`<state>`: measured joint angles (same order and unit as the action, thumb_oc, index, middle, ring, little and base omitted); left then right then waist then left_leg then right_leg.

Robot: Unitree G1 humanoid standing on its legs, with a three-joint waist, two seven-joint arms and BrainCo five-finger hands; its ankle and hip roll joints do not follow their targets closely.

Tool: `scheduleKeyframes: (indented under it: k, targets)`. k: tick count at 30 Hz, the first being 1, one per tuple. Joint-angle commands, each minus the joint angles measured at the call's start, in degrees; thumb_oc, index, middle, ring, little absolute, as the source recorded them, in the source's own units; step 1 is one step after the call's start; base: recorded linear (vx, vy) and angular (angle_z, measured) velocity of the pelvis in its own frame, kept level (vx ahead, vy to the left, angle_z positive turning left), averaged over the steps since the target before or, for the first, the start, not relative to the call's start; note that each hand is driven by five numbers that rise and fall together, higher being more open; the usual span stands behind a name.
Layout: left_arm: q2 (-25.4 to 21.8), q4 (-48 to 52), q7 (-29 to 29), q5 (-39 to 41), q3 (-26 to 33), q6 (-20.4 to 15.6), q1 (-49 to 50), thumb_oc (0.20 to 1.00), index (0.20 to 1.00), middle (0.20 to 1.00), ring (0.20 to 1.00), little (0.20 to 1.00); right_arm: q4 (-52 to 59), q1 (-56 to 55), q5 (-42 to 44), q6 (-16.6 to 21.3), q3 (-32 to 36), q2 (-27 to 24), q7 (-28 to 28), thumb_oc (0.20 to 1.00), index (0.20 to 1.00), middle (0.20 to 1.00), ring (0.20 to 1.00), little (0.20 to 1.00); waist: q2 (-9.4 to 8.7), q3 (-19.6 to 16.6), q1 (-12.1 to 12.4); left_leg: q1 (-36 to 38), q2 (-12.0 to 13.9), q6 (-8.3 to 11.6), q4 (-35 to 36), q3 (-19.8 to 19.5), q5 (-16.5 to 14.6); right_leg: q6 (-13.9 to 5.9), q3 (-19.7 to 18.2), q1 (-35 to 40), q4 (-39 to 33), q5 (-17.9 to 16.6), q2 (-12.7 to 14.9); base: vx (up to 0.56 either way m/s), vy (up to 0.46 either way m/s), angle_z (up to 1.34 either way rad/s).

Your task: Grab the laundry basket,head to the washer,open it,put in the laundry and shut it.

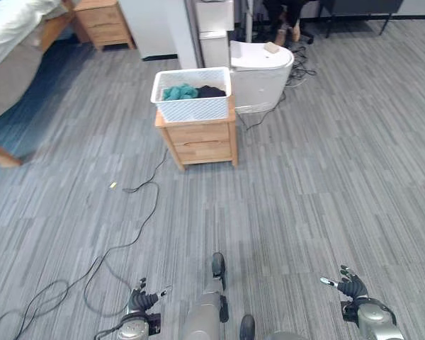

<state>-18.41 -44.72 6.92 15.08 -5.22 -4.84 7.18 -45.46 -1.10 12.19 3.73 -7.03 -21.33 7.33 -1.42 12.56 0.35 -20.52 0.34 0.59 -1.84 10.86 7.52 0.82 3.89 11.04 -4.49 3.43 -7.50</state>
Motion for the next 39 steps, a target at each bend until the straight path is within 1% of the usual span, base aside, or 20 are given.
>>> scheduleKeyframes:
  k: [1, 3, 4, 7, 8, 9, 10, 12, 13, 17, 20, 22, 24, 26, 28, 29, 32, 33, 35, 39]
  targets:
    - [-2.3, 2.6, 0.6, -1.2, 1.0, -1.7, -0.8, 1.0, 1.0, 1.0, 1.0, 1.0, 3.7, -2.5, -1.2, 1.3, 1.0, -1.0, 0.4, 1.0, 1.0, 1.0, 1.0, 1.0, 0.1, -1.8, 0.5, 3.2, 3.6, 2.93, 0.1, -0.8, 2.4, -5.39, -2.6, -1.9, 8.0, 6.7, 8.2, 0.33, 0.163, -0.56]
    - [-2.8, 2.1, 0.7, -1.8, 0.9, -1.4, -1.4, 1.0, 1.0, 1.0, 1.0, 1.0, 3.7, -2.7, -1.3, 1.1, 1.2, 0.4, 0.3, 1.0, 1.0, 1.0, 1.0, 1.0, -1.59, -2.9, 0.4, 3.3, 2.2, 1.01, -5.2, 0.2, -1.1, -7.18, -3.2, -2.4, 14.1, 4.7, 11.1, 0.54, 0.339, -0.24]
    - [-3.7, 1.3, 1.3, -1.8, 0.9, -1.4, -2.3, 1.0, 1.0, 1.0, 1.0, 1.0, 3.9, -1.8, -1.0, 1.4, 0.4, 1.5, 0.0, 1.0, 1.0, 1.0, 1.0, 1.0, -2.77, -2.5, -0.2, 5.8, 0.8, -1.23, -6.4, 1.2, -4.8, -9.67, -3.3, -7.4, 26.2, -4.5, 13.5, 0.51, 0.351, -0.03]
    - [-4.2, 1.9, 2.0, -1.5, 1.0, -1.5, -2.4, 1.0, 1.0, 1.0, 1.0, 1.0, 4.7, -1.3, -1.2, 1.5, -0.5, 2.1, 0.2, 1.0, 1.0, 1.0, 1.0, 1.0, -1.99, -1.9, -0.6, 9.5, 0.7, -2.43, -5.8, 1.6, -7.2, -8.93, -1.7, -12.4, 30.8, -6.7, 14.4, 0.35, 0.229, -0.11]
    - [-4.3, 1.6, 2.0, -1.4, 1.0, -1.4, -2.6, 1.0, 1.0, 1.0, 1.0, 1.0, 4.4, -0.7, -1.3, 1.3, -1.1, 2.0, 0.0, 1.0, 1.0, 1.0, 1.0, 1.0, -1.29, -0.9, -1.7, 13.6, -0.1, -2.93, -4.8, 0.2, -8.9, -7.76, -0.1, -17.5, 30.8, -4.6, 13.2, 0.35, 0.197, -0.2]
    - [-4.3, 1.6, 2.0, -1.4, 1.0, -1.4, -2.6, 1.0, 1.0, 1.0, 1.0, 1.0, 4.3, -0.7, -1.3, 1.3, -1.1, 2.0, 0.0, 1.0, 1.0, 1.0, 1.0, 1.0, -1.19, -1.0, -1.7, 13.5, 0.0, -2.9, -4.7, 0.2, -8.8, -7.72, 0.0, -17.6, 30.6, -4.7, 13.1, 0.5, 0.191, 0.1]
    - [-4.3, 1.7, 2.0, -0.9, 1.1, -1.3, -2.7, 1.0, 1.0, 1.0, 1.0, 1.0, 4.5, -0.1, -1.2, 1.2, -1.5, 1.7, -0.1, 1.0, 1.0, 1.0, 1.0, 1.0, -0.86, 0.0, -2.9, 16.4, -0.9, -3.13, -4.2, -1.0, -10.7, -7.23, 1.9, -21.6, 26.6, -2.5, 12.1, 0.25, 0.067, 0.48]
    - [-4.1, 1.2, 2.1, -0.7, 1.2, -1.4, -3.0, 1.0, 1.0, 1.0, 1.0, 1.0, 4.3, 0.2, -1.0, 1.1, -1.6, 1.4, -0.1, 1.0, 1.0, 1.0, 1.0, 1.0, -0.89, 0.8, -3.5, 18.2, -1.5, -3.07, -4.2, -1.7, -11.9, -7.17, 3.2, -23.3, 24.1, -2.1, 11.7, 0.38, 0.073, 0.52]
    - [-3.8, 0.1, 2.0, -0.7, 1.3, -1.2, -3.5, 1.0, 1.0, 1.0, 1.0, 1.0, 3.7, 0.4, -0.9, 0.9, -1.6, 1.3, -0.1, 1.0, 1.0, 1.0, 1.0, 1.0, -1.43, 1.2, -4.5, 20.6, -3.2, -3.01, -4.1, -2.9, -13.5, -7.62, 4.4, -25.8, 18.7, -2.9, 10.8, 0.38, 0.052, 0.35]
    - [-3.0, -1.8, 1.8, -1.8, 1.2, -1.5, -3.9, 1.0, 1.0, 1.0, 1.0, 1.0, 2.8, -0.4, -1.1, 0.8, -0.9, 1.0, 0.0, 1.0, 1.0, 1.0, 1.0, 1.0, -1.72, 1.1, -6.5, 25.8, -5.0, -2.0, -3.8, -5.6, -16.4, -8.62, 6.9, -28.4, 10.2, -5.9, 10.7, 0.44, -0.012, 0.38]
    - [-3.0, -1.3, 1.1, -2.6, 0.5, -1.4, -3.5, 1.0, 1.0, 1.0, 1.0, 1.0, 3.1, -2.2, -0.7, 0.8, -0.3, 0.8, -0.3, 1.0, 1.0, 1.0, 1.0, 1.0, -2.09, 0.5, -7.3, 27.2, -5.5, -1.62, -5.9, -6.9, -18.7, -8.03, 5.0, -26.3, 9.2, -6.5, 10.8, 0.38, -0.073, 0.55]
    - [-2.8, -1.8, 0.9, -3.4, 0.0, -1.4, -3.6, 1.0, 1.0, 1.0, 1.0, 1.0, 2.1, -2.5, -0.2, 1.1, 0.6, 0.5, -0.2, 1.0, 1.0, 1.0, 1.0, 1.0, -1.53, -0.7, -7.9, 27.1, -4.6, 0.54, -9.5, -6.7, -17.7, -6.86, 4.9, -24.8, 9.9, -7.2, 10.7, 0.33, -0.083, 0.93]
    - [-2.3, -1.5, 0.8, -2.8, -0.2, -1.3, -3.6, 1.0, 1.0, 1.0, 1.0, 1.0, 2.0, -2.3, 0.5, 1.4, 1.0, -0.2, 0.2, 1.0, 1.0, 1.0, 1.0, 1.0, -1.2, -0.9, -8.3, 24.2, -2.7, 2.79, -19.0, -5.6, -14.2, -5.54, 5.4, -22.5, 9.3, -6.8, 10.9, 0.25, -0.09, 0.8]
    - [-2.1, -1.6, 0.7, -2.5, -0.7, -1.2, -4.0, 1.0, 1.0, 1.0, 1.0, 1.0, 1.6, -1.9, 1.3, 1.1, 1.2, -0.6, 0.4, 1.0, 1.0, 1.0, 1.0, 1.0, -1.39, -0.8, -8.3, 20.8, 0.1, 2.95, -22.6, -2.8, -12.6, -4.65, 5.1, -20.0, 8.4, -5.1, 10.9, 0.19, -0.035, -0.05]
    - [-2.0, -2.5, 0.8, -2.5, -1.0, -1.0, -4.4, 1.0, 1.0, 1.0, 1.0, 1.0, 0.7, -1.4, 1.4, 0.9, 1.1, -1.0, 0.5, 1.0, 1.0, 1.0, 1.0, 1.0, -1.84, -1.0, -7.5, 18.0, 2.2, 2.08, -19.8, -0.8, -13.9, -4.84, 4.7, -18.0, 7.9, -3.8, 11.6, 0.25, 0.053, -0.13]
    - [-2.1, -2.6, 0.9, -2.5, -1.0, -1.0, -4.5, 1.0, 1.0, 1.0, 1.0, 1.0, 0.9, -1.4, 1.3, 0.8, 1.0, -1.3, 0.7, 1.0, 1.0, 1.0, 1.0, 1.0, -1.86, -0.9, -7.0, 16.4, 4.6, 2.37, -14.9, -0.7, -13.3, -5.24, 4.2, -16.8, 8.1, -2.5, 12.3, 0.22, 0.081, -0.12]
    - [-2.3, -2.4, 0.9, -2.3, -1.0, -0.9, -4.4, 1.0, 1.0, 1.0, 1.0, 1.0, 0.6, -1.3, 1.3, 0.7, 1.0, -1.2, 0.8, 1.0, 1.0, 1.0, 1.0, 1.0, -1.78, -1.1, -6.8, 15.4, 5.9, 2.88, -11.9, -0.9, -11.0, -5.22, 3.9, -16.3, 8.2, -1.9, 12.5, 0.17, 0.104, -0.25]
    - [-2.4, -2.7, 1.3, -1.9, -0.8, -0.8, -4.3, 1.0, 1.0, 1.0, 1.0, 1.0, 0.3, -1.4, 1.0, 0.6, 1.0, -1.3, 1.0, 1.0, 1.0, 1.0, 1.0, 1.0, -0.79, -1.0, -6.1, 14.4, 8.6, 4.24, -6.1, -2.3, -5.9, -5.19, 3.2, -15.2, 9.0, -0.4, 12.0, 0.23, 0.19, -0.36]
    - [-2.2, -3.2, 1.9, -1.1, -0.6, -0.8, -4.1, 1.0, 1.0, 1.0, 1.0, 1.0, 0.0, -1.6, 0.6, 0.3, 1.3, -1.2, 1.4, 1.0, 1.0, 1.0, 1.0, 1.0, 0.32, -0.7, -5.1, 11.6, 11.9, 6.19, -0.6, -4.6, 0.2, -5.67, 1.8, -12.5, 9.7, 2.1, 12.1, 0.34, 0.314, -0.36]
    - [-1.9, -3.5, 2.3, -0.6, -0.6, -1.2, -3.9, 1.0, 1.0, 1.0, 1.0, 1.0, 0.3, -2.1, 0.5, 0.3, 1.8, -1.2, 1.7, 1.0, 1.0, 1.0, 1.0, 1.0, 0.9, -0.6, -4.4, 9.0, 12.8, 7.25, 1.7, -5.3, 2.0, -6.56, 0.3, -9.4, 10.2, 4.4, 13.5, 0.27, 0.285, -0.11]
